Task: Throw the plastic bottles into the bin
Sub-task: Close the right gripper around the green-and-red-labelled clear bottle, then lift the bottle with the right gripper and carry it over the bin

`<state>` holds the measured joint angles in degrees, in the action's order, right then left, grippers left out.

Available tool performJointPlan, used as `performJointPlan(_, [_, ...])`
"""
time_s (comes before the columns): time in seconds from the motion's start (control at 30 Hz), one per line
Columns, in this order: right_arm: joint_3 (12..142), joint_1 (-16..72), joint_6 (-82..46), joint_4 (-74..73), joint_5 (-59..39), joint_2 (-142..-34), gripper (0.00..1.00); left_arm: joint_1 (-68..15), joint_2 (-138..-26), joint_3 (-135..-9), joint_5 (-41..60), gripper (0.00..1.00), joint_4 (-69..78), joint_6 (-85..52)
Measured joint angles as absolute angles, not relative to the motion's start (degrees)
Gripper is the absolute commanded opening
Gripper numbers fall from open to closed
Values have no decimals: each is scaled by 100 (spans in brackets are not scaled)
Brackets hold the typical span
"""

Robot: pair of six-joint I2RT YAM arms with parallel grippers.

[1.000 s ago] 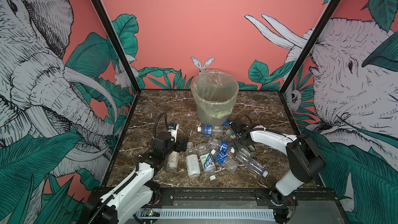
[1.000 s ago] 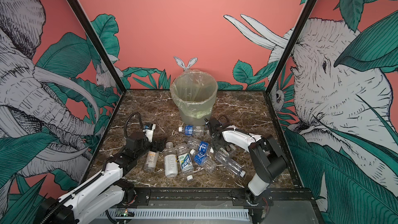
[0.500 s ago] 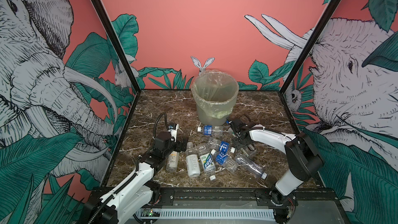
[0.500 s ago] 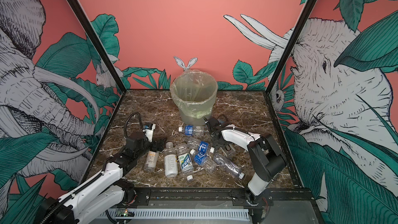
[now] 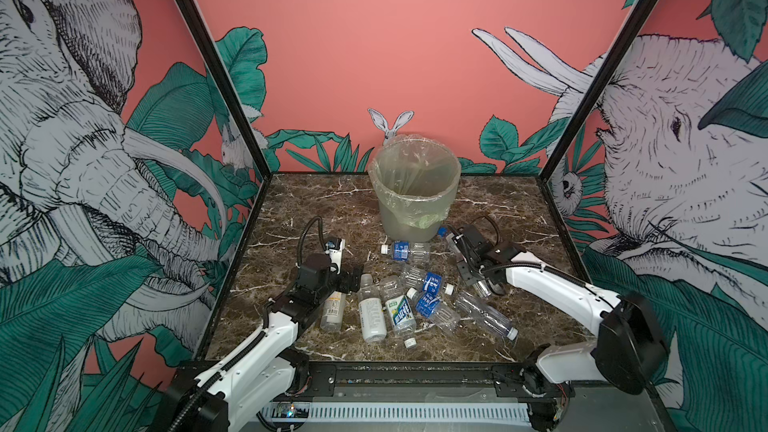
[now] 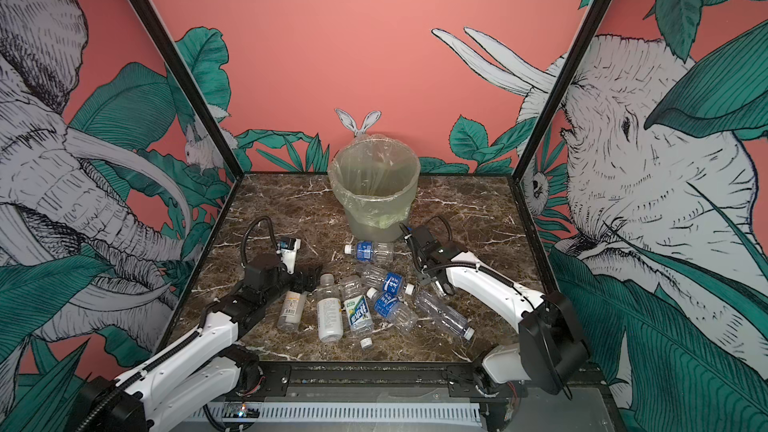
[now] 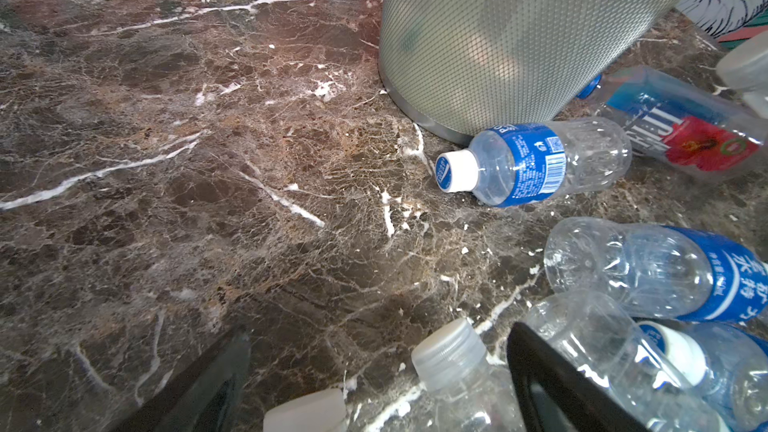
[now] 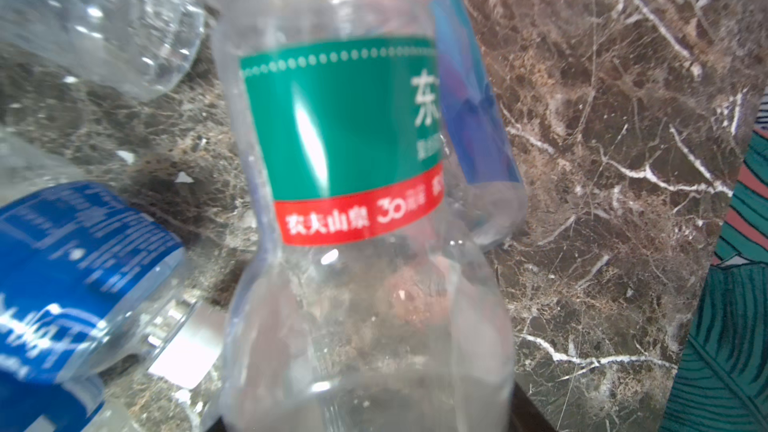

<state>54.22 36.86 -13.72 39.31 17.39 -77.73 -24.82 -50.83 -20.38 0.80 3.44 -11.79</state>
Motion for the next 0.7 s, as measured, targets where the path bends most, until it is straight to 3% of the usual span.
performJointPlan(0.7, [3946,4471,-1809,2902,1903,-4515,53,-2482,-5194,-2016,-84,96,534,-1177])
